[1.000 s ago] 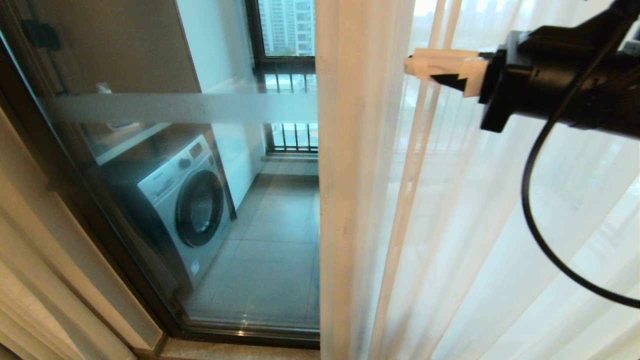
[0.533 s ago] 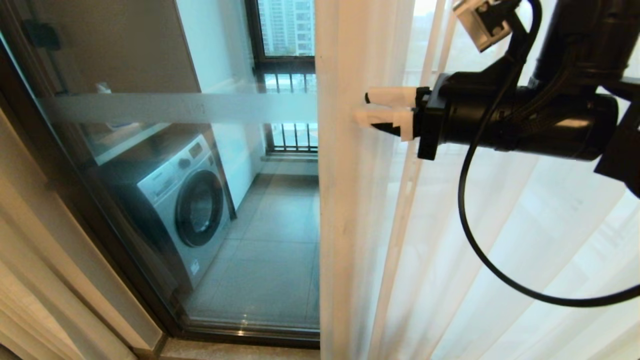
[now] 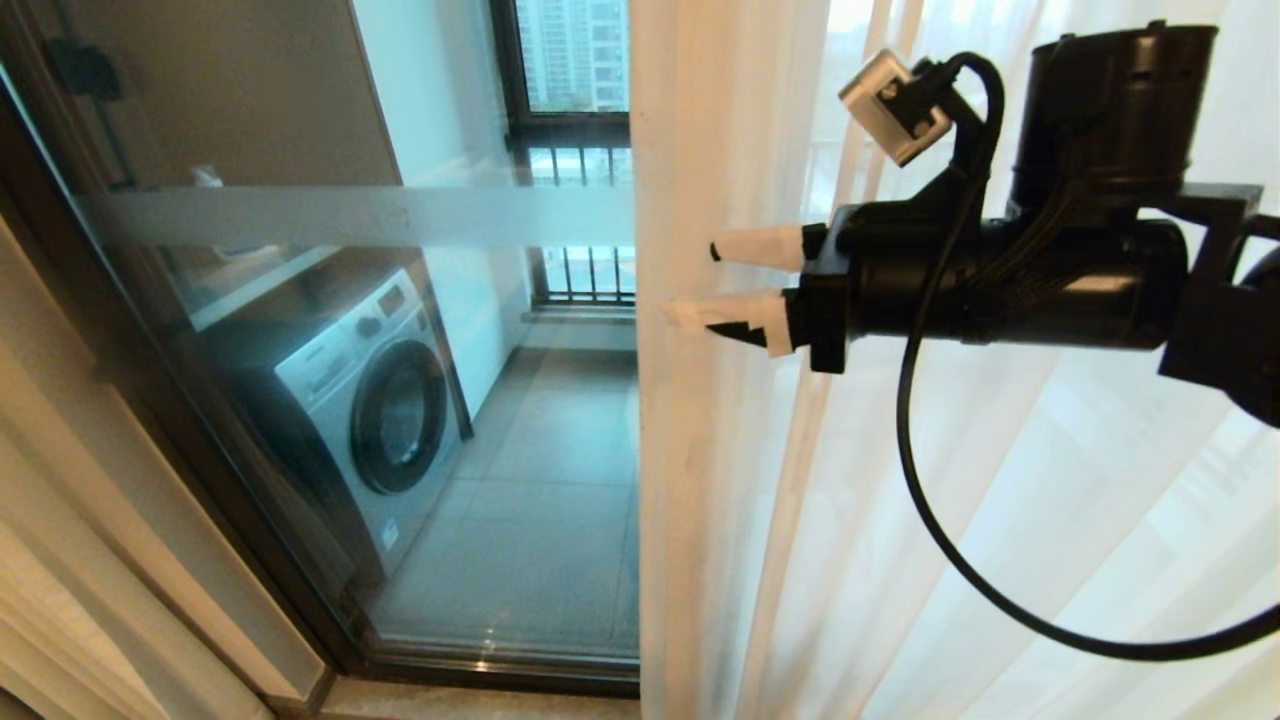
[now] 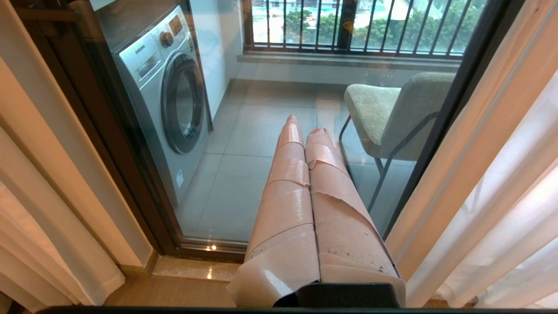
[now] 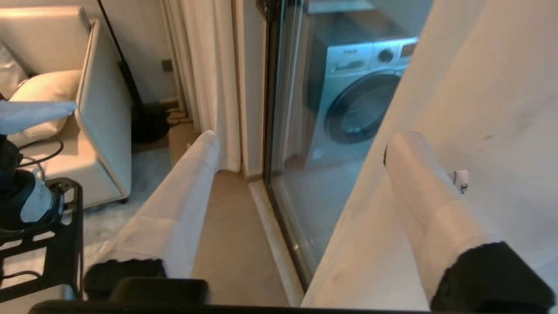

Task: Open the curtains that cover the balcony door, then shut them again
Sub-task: Pull the inner curtains open on both sides

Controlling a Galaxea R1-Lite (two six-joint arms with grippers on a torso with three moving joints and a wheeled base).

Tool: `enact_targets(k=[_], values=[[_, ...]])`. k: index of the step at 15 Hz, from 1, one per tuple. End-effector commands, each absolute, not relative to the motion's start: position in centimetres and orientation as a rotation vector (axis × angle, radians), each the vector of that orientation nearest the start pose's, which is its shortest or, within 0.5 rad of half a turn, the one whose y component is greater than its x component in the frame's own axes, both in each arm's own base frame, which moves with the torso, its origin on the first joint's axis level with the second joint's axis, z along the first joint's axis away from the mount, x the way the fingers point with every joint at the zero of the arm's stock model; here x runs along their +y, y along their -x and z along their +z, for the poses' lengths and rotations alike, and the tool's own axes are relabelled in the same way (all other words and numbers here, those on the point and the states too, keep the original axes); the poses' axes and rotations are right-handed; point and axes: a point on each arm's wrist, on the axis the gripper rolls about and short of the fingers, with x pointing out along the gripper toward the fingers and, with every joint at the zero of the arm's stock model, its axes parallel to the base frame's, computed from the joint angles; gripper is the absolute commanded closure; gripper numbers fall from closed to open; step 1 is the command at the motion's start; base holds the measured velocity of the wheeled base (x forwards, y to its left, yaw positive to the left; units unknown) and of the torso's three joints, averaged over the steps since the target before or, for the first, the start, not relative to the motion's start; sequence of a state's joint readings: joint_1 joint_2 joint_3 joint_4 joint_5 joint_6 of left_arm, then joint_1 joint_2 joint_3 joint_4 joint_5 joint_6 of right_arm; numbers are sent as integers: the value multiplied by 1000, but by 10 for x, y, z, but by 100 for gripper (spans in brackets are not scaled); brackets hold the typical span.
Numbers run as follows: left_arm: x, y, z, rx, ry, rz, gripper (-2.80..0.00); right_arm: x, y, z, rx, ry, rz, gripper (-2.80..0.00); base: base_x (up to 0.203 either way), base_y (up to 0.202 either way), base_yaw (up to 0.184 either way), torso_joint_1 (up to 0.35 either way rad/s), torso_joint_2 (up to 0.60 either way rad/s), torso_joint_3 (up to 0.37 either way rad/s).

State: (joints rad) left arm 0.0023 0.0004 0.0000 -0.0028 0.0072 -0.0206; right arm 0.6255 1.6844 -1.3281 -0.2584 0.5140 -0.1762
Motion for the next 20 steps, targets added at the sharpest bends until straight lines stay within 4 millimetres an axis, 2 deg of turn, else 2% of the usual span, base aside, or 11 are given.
enact_targets(k=[1,3,8,13,15,17,20], values=[[0,23,76,-3,21,11,0,208,-260,288,54,173,1086,-280,0,0,0,0,0,0],[0,23,76,-3,21,11,0,219,-262,281,103,148,1042,-280,0,0,0,0,0,0],[0,23,76,-3,21,11,0,241,-266,284,170,-11,947,-280,0,0,0,0,0,0],[0,23,76,-3,21,11,0,256,-275,281,154,-14,812,-280,0,0,0,0,0,0],[0,23,76,-3,21,11,0,262,-280,285,124,-16,697,-280,0,0,0,0,0,0],[0,23,76,-3,21,11,0,271,-279,292,90,-25,651,-280,0,0,0,0,0,0],[0,23,76,-3,21,11,0,271,-276,300,62,-28,612,-280,0,0,0,0,0,0]])
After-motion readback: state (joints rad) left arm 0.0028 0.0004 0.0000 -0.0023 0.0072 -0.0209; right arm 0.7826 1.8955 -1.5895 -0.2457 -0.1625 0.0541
